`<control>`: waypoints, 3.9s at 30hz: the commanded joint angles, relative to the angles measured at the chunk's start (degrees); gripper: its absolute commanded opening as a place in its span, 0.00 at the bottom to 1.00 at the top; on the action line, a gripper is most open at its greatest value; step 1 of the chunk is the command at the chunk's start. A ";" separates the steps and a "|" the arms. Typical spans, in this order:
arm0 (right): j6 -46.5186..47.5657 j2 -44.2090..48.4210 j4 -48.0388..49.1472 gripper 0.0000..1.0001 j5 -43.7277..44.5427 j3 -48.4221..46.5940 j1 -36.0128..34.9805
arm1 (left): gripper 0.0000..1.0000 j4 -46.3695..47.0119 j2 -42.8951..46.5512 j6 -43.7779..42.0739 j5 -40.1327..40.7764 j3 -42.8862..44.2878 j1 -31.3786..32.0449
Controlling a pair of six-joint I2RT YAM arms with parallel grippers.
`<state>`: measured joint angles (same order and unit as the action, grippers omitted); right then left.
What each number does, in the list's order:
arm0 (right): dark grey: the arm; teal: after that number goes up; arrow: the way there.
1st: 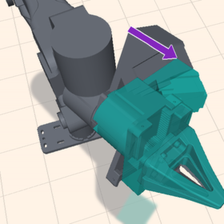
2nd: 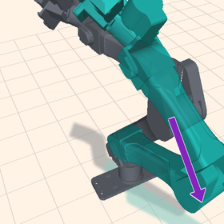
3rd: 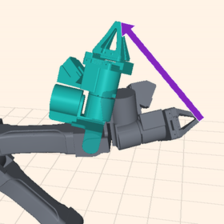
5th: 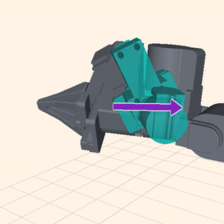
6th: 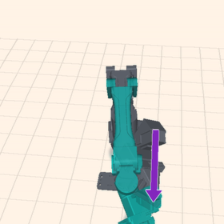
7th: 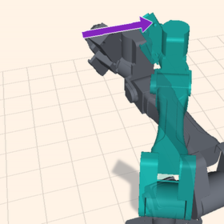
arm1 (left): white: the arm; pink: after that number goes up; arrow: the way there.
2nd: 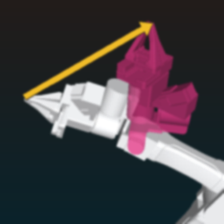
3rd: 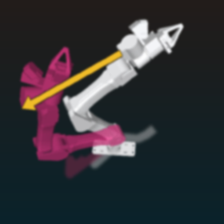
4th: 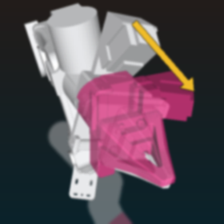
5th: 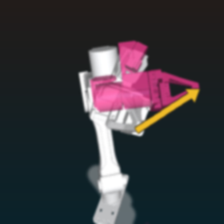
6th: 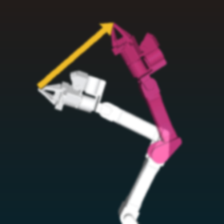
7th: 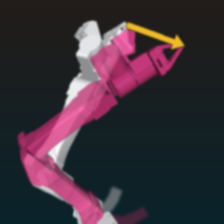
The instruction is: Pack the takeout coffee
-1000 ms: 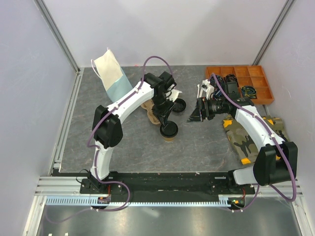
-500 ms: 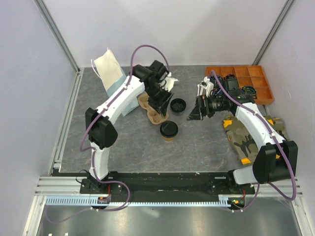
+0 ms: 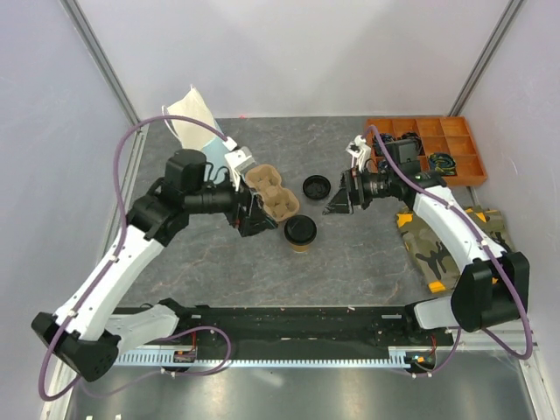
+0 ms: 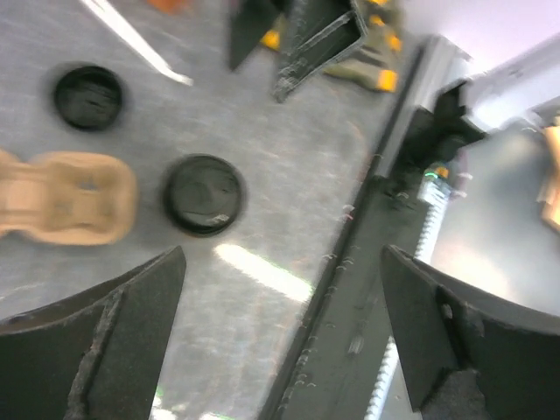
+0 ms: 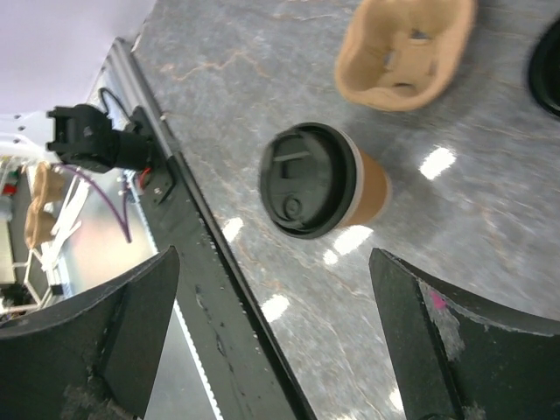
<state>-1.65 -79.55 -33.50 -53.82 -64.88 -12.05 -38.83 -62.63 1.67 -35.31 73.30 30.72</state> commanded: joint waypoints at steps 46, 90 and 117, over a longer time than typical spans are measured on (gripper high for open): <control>-13.03 -19.06 17.68 0.26 -5.33 5.38 -8.86 | 0.02 53.51 -34.66 42.01 -16.90 -25.40 -3.39; -8.55 -20.38 11.17 0.13 6.27 2.48 -9.83 | 0.15 0.51 -21.04 -4.04 28.10 1.14 15.94; -8.19 -21.53 10.91 0.09 9.09 3.45 -10.36 | 0.23 12.64 -24.56 -1.41 27.31 -10.02 17.62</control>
<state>-13.50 -98.70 -21.41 -55.05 -62.85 -22.02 -28.03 -87.96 -0.23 -6.76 63.22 48.03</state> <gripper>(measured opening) 0.094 0.225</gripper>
